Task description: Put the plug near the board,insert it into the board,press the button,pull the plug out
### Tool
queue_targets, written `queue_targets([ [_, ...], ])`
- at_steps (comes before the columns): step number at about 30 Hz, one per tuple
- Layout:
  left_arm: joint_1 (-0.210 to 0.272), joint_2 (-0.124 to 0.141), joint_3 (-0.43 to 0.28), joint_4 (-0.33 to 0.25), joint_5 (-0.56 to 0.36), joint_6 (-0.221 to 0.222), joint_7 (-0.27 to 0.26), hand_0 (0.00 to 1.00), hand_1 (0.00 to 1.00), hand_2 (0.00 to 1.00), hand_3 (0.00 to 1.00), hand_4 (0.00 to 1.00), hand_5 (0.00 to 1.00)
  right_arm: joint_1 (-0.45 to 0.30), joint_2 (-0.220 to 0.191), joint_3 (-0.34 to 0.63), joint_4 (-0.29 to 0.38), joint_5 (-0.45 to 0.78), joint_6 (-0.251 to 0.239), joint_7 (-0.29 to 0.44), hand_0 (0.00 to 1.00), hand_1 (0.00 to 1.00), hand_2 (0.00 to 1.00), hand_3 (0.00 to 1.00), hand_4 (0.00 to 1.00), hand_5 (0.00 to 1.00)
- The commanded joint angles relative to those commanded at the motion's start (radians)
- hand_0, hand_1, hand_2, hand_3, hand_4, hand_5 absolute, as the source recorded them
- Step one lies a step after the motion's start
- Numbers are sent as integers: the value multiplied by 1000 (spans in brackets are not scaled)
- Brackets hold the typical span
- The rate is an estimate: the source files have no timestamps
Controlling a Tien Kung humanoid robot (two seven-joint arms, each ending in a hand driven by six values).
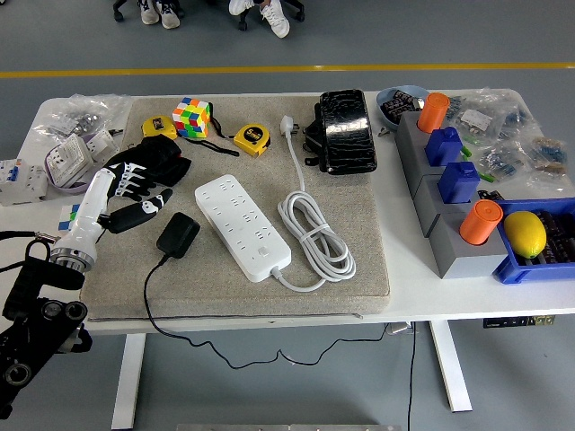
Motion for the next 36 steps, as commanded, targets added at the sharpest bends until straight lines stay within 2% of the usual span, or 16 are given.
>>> queue_targets([
  [2,-2,-1,7,3,49,3,18,666,690,682,688,998,545,0,0,0,0,-1,0,0,482,573,564,512,845,390],
  [5,-4,-2,23,9,147,-7,85,666,690,682,688,998,545,0,0,0,0,-2,1,0,482,573,564,512,845,390],
  [6,-4,-3,25,10,171,-11,103,694,708,698,702,998,618,1,-1,2,1,-4,1,0,483,574,564,512,847,392],
  [7,-3,-4,28,10,185,-14,116,694,708,698,702,998,618,1,-1,4,1,-7,1,1,483,574,564,512,847,392],
  [11,-7,-3,44,8,195,-10,125,694,708,698,702,998,618,1,-1,15,3,-18,1,1,483,574,564,512,847,392],
  [12,-10,-2,54,9,201,-5,129,590,689,665,699,998,613,1,0,15,3,-18,1,1,483,572,565,512,850,391],
  [20,-15,-8,100,29,266,-8,200,595,678,656,703,998,637,-1,1,17,2,-17,2,1,484,576,565,513,853,389],
  [23,-21,-9,115,38,264,-4,199,595,678,656,703,998,637,-2,0,19,2,-19,1,1,484,576,565,513,853,389],
  [24,-24,-9,122,43,262,0,199,475,620,602,690,998,638,-3,0,19,2,-18,1,1,482,573,565,513,854,390],
  [29,-34,-13,145,58,295,2,222,475,620,602,690,998,638,-3,-1,22,3,-23,1,1,482,573,565,513,854,390],
  [30,-35,-14,149,58,304,1,229,436,562,554,680,998,626,-3,-1,23,4,-24,1,2,483,573,565,513,855,390],
  [35,-42,-21,167,64,351,6,259,436,562,554,680,998,626,-2,0,25,4,-24,0,2,483,573,565,513,855,390],
  [36,-44,-23,167,66,360,6,263,381,468,493,640,998,532,-2,0,24,4,-24,0,2,483,576,565,514,855,390],
])
